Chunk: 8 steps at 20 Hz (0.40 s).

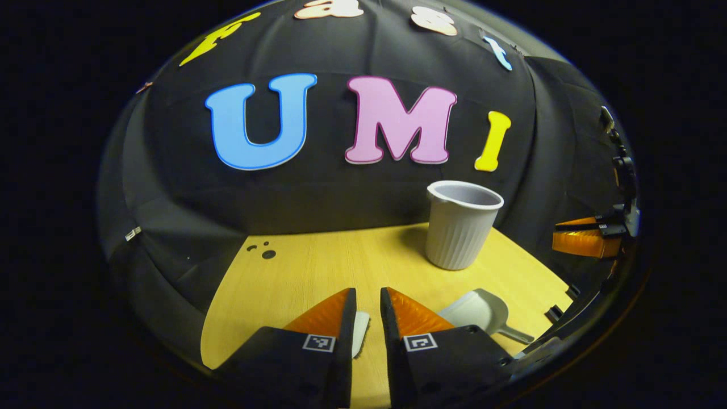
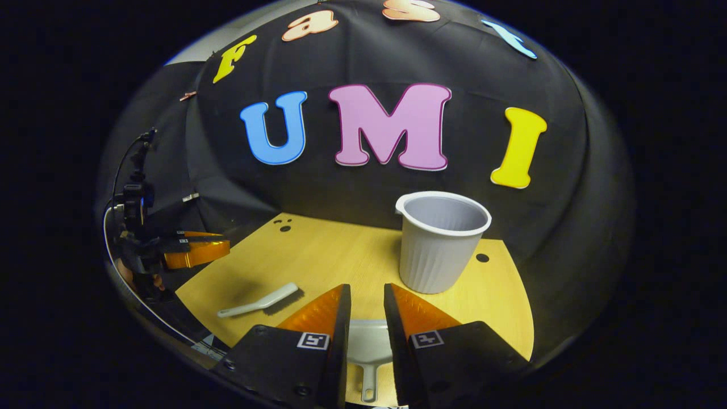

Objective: Pick up the small broom and dustpan from the desktop, sweep the trash into the dustpan with the broom, and then empty the trash into the garbage bin.

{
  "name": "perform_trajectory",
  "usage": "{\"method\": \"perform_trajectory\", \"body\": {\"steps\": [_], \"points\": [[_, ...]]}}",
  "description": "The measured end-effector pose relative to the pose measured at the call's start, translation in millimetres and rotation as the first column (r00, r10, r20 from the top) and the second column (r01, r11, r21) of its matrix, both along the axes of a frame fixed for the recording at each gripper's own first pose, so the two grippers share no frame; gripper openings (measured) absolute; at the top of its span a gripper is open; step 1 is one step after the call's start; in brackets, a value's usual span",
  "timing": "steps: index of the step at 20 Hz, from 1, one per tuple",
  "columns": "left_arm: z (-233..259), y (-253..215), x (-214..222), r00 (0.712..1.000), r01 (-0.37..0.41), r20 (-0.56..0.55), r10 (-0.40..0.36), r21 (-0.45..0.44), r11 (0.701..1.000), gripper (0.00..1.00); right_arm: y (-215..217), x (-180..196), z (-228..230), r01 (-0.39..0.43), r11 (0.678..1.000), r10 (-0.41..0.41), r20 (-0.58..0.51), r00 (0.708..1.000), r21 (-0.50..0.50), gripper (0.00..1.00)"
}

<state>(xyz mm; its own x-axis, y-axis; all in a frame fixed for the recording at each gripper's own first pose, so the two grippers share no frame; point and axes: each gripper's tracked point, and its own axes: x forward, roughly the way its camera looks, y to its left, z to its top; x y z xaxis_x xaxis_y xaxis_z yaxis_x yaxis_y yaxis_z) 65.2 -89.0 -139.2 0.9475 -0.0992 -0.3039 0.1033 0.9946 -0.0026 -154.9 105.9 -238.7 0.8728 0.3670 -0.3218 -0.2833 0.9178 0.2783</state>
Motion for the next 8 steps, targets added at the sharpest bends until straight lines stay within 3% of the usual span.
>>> {"method": "perform_trajectory", "body": {"steps": [8], "points": [[22.2, -19.9, -9.3, 0.996, 0.043, 0.072, -0.046, 0.041, 0.998, 0.29, -4.6, -4.8, 5.6, 0.031, 0.999, -0.030, 0.049, 0.998, -0.017, 0.37]]}}
